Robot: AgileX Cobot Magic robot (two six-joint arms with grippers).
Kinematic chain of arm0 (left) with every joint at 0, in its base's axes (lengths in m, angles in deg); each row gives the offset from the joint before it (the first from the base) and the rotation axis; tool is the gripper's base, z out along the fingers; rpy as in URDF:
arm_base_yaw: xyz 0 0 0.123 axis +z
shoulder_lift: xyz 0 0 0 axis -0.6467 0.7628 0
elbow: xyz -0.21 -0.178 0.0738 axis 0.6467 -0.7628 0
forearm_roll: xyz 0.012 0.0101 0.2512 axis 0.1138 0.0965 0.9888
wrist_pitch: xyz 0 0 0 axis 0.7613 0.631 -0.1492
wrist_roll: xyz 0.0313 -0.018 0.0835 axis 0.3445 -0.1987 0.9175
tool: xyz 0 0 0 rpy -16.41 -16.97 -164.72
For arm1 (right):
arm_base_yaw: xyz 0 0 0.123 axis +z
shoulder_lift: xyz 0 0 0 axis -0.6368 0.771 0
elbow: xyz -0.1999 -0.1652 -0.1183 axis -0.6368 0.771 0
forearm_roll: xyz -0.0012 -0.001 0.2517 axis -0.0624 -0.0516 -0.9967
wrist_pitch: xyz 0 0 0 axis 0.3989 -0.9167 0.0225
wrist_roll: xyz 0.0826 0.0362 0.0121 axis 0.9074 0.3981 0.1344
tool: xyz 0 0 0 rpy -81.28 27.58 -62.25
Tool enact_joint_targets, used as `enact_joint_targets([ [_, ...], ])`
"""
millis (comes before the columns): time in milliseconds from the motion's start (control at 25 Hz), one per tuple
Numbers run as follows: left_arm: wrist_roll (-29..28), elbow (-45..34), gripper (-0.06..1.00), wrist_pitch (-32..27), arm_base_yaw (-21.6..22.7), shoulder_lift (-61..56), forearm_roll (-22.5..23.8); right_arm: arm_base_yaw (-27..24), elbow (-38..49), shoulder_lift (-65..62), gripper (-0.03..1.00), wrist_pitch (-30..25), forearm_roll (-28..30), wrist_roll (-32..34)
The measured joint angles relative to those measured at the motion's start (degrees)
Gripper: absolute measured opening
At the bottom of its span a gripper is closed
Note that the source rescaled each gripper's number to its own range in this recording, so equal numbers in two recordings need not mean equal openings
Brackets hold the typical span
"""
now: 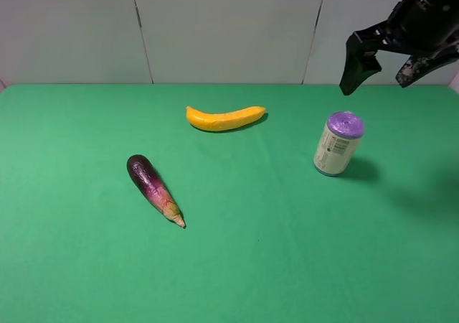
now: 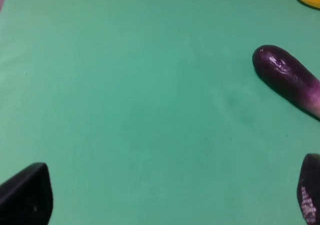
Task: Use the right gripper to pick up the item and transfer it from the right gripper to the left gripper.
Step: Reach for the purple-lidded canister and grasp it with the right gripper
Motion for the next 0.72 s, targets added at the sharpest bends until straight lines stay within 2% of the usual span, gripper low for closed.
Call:
enact_joint_targets([
  [720, 0.0, 0.0, 0.94, 0.0, 0.0, 0.0, 0.0, 0.0, -0.2, 14.0, 1.0, 5.73, -2.65, -1.85],
])
